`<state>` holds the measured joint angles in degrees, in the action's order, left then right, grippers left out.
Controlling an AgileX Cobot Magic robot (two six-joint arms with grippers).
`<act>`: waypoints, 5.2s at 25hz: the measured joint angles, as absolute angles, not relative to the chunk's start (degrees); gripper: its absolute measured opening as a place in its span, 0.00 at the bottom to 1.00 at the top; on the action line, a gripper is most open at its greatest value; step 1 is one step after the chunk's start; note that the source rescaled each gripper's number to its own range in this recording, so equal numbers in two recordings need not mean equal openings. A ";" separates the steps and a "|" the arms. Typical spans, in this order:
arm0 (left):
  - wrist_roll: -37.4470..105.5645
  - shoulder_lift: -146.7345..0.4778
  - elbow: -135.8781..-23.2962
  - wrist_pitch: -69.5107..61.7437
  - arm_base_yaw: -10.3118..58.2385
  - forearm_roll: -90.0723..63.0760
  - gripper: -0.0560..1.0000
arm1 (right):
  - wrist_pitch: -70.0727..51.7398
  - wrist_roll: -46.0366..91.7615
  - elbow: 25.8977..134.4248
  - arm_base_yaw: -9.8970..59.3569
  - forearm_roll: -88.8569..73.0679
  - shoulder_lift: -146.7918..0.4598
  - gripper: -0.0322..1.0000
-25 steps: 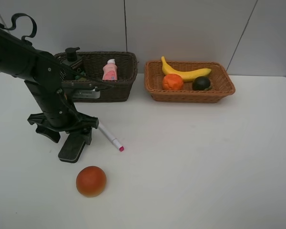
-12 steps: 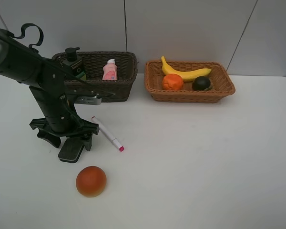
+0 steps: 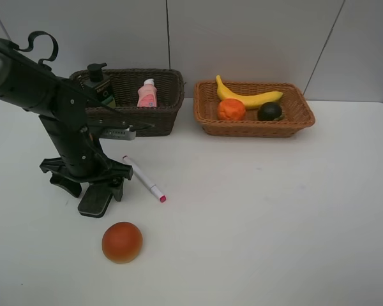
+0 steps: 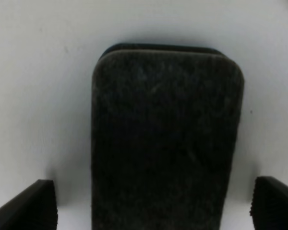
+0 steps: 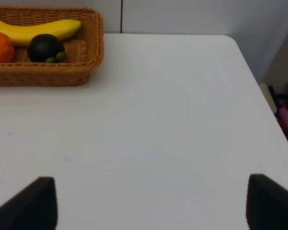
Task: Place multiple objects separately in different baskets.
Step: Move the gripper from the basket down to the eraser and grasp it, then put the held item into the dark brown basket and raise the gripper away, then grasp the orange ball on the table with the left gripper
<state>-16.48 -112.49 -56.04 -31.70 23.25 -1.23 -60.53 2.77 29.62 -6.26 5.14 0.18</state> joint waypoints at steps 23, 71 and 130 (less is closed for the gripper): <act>-16.44 -113.39 -56.24 -32.20 23.25 -1.27 0.57 | -60.53 2.77 29.62 -6.26 5.14 0.18 0.98; -13.03 -135.56 -114.77 -37.42 20.47 5.56 0.57 | -60.53 2.77 29.62 -6.26 5.02 0.18 0.98; 29.98 -92.65 -60.19 -58.04 36.55 -8.03 1.00 | -60.53 2.77 29.62 -6.26 5.02 0.18 0.98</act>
<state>29.98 -92.65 -60.19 -58.04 36.55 -8.03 -60.53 2.77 29.62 -6.26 5.02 0.18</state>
